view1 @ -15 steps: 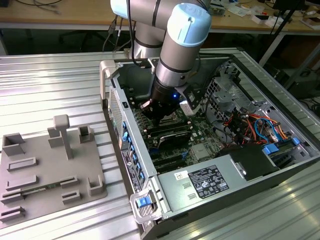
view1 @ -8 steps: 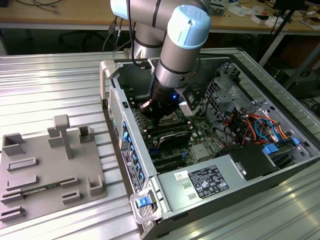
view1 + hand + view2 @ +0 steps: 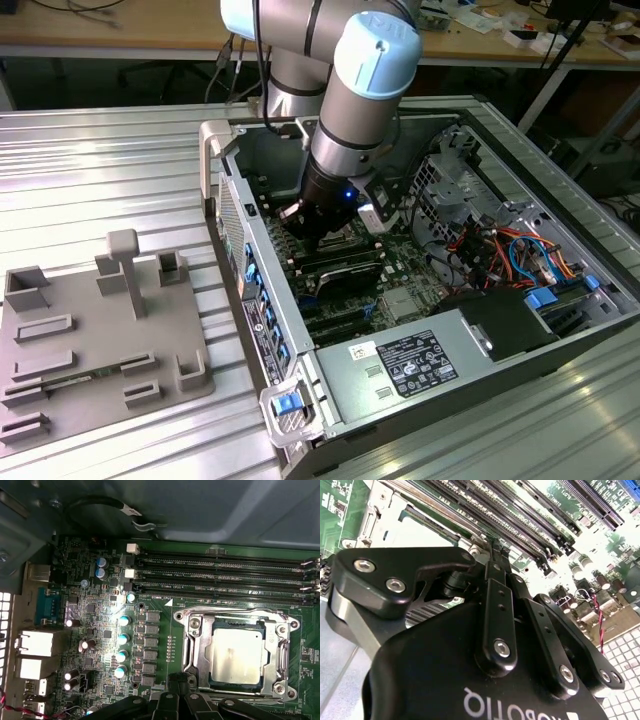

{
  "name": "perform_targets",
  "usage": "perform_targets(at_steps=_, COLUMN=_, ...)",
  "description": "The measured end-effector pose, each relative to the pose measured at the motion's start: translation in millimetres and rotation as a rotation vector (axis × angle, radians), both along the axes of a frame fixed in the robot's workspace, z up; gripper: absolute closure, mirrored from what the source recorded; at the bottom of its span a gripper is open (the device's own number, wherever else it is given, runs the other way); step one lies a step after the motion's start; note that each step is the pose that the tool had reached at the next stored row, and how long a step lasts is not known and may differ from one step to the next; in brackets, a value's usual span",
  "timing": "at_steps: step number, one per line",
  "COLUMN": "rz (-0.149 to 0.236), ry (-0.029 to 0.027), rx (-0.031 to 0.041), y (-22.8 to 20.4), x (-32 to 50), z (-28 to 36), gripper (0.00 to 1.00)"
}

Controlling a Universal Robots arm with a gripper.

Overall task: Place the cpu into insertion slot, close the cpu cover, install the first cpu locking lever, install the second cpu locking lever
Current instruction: 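Install the second cpu locking lever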

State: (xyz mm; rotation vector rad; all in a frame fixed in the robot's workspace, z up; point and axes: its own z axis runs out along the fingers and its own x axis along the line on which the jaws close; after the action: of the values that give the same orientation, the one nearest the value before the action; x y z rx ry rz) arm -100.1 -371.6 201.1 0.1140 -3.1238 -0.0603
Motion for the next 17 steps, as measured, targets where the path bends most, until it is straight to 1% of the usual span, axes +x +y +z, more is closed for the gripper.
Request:
perform_targets(at_steps=1, rz=0.0, ry=-0.0002, rx=-0.0055, y=0.0, x=0.0, z=-0.1, gripper=0.89)
perform_targets(at_steps=2, rz=0.0, ry=0.0, rx=-0.0201, y=-0.2, x=0.0, z=0.0, gripper=0.89)
perform_targets(at_steps=3, rz=0.0, ry=0.0001, rx=-0.028, y=-0.3, x=0.0, z=0.2, gripper=0.89)
perform_targets(at_steps=6, rz=0.0, ry=-0.0001, rx=-0.0277, y=-0.2, x=0.0, z=1.4, gripper=0.89)
perform_targets(at_steps=17, rz=0.0, ry=0.0002, rx=-0.0278, y=0.0, x=0.0, z=19.6, gripper=0.89)
